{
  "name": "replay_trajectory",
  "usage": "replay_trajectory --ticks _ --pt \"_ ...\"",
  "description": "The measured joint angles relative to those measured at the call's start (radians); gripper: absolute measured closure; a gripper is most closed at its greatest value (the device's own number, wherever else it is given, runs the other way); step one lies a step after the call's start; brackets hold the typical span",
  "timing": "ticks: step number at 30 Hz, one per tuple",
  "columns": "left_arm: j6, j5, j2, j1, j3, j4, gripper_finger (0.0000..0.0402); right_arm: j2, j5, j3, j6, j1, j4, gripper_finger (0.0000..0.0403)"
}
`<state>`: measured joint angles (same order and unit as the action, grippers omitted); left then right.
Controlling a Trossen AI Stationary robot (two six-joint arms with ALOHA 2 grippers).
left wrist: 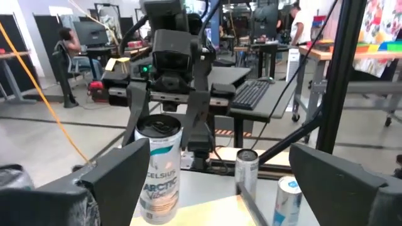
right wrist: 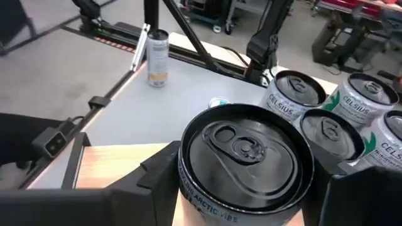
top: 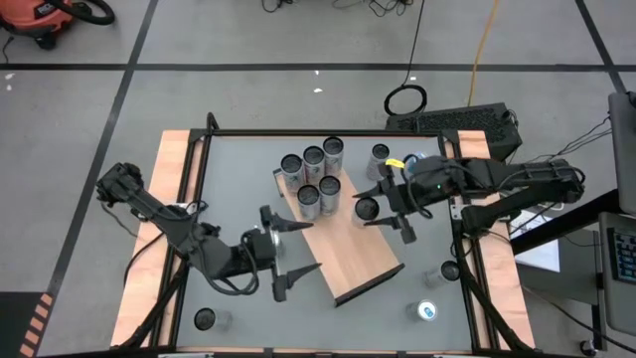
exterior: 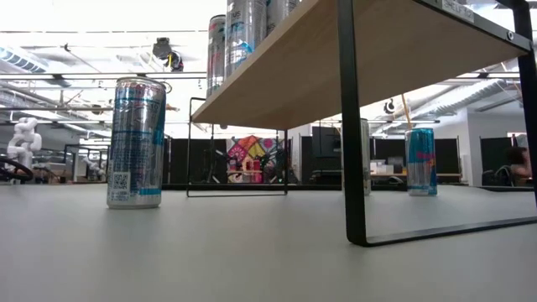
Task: Place canned beverage on shelf
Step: Put the white-blue soda can on the shelf aligned with the other white-blue soda cans
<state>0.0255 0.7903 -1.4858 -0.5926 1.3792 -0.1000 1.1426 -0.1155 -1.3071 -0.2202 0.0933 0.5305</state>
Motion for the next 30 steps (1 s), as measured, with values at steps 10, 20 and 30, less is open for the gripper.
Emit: replay_trajectory --ticks 10,20,30 --pt "0.034 0.005 0.022 0.018 0.0 0.089 0.002 0.0 -0.096 0.054 -0.052 -0.174 -0.025 0.0211" --pt "0.034 0.0 0.022 0.016 0.0 0.121 0.002 0.0 -0.276 0.104 -0.089 -0.3 -0.13 0.0211" --pt "0.034 0.004 0.022 0.017 0.0 0.144 0.002 0.015 -0.42 0.104 -0.097 -0.41 -0.143 0.0211"
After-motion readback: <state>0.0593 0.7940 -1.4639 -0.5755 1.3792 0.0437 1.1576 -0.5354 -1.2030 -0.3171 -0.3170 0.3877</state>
